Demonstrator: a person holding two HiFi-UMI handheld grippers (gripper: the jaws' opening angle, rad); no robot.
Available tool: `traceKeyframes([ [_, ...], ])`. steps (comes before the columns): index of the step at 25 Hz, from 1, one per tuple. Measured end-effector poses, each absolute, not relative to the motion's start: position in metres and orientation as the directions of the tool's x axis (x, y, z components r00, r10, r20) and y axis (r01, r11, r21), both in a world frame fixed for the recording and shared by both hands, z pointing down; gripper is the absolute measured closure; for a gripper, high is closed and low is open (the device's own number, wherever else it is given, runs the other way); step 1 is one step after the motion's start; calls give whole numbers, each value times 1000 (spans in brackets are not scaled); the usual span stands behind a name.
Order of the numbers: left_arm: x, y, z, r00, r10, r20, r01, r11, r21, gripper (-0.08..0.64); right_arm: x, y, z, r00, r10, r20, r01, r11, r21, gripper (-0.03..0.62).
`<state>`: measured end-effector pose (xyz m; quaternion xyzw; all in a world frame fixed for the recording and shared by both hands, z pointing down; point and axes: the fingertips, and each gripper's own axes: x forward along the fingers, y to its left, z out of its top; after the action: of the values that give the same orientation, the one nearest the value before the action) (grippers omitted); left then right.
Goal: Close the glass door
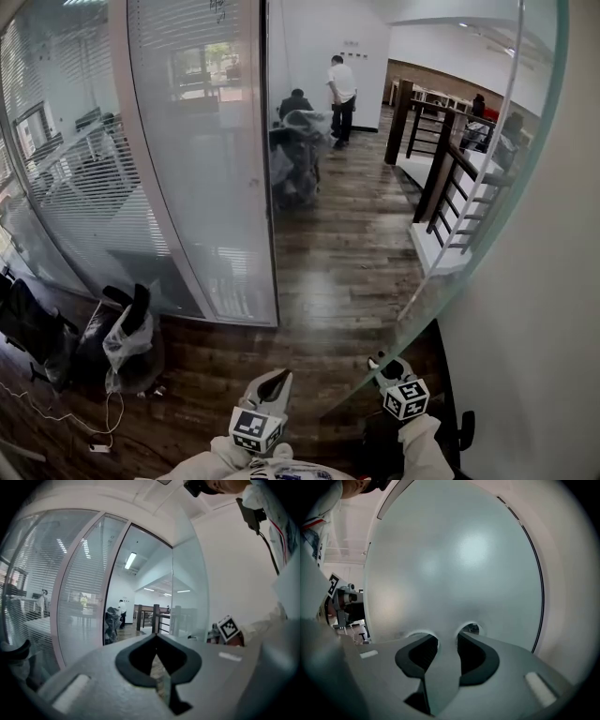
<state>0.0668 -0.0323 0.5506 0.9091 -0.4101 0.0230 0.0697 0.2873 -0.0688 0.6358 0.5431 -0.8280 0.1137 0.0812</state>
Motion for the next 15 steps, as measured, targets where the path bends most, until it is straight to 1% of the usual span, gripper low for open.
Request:
traceKeyframes([
  [15, 2, -60, 562, 629, -771, 99, -776, -618, 127, 557, 262, -113, 635, -322, -910, 261, -947, 307, -97, 457],
])
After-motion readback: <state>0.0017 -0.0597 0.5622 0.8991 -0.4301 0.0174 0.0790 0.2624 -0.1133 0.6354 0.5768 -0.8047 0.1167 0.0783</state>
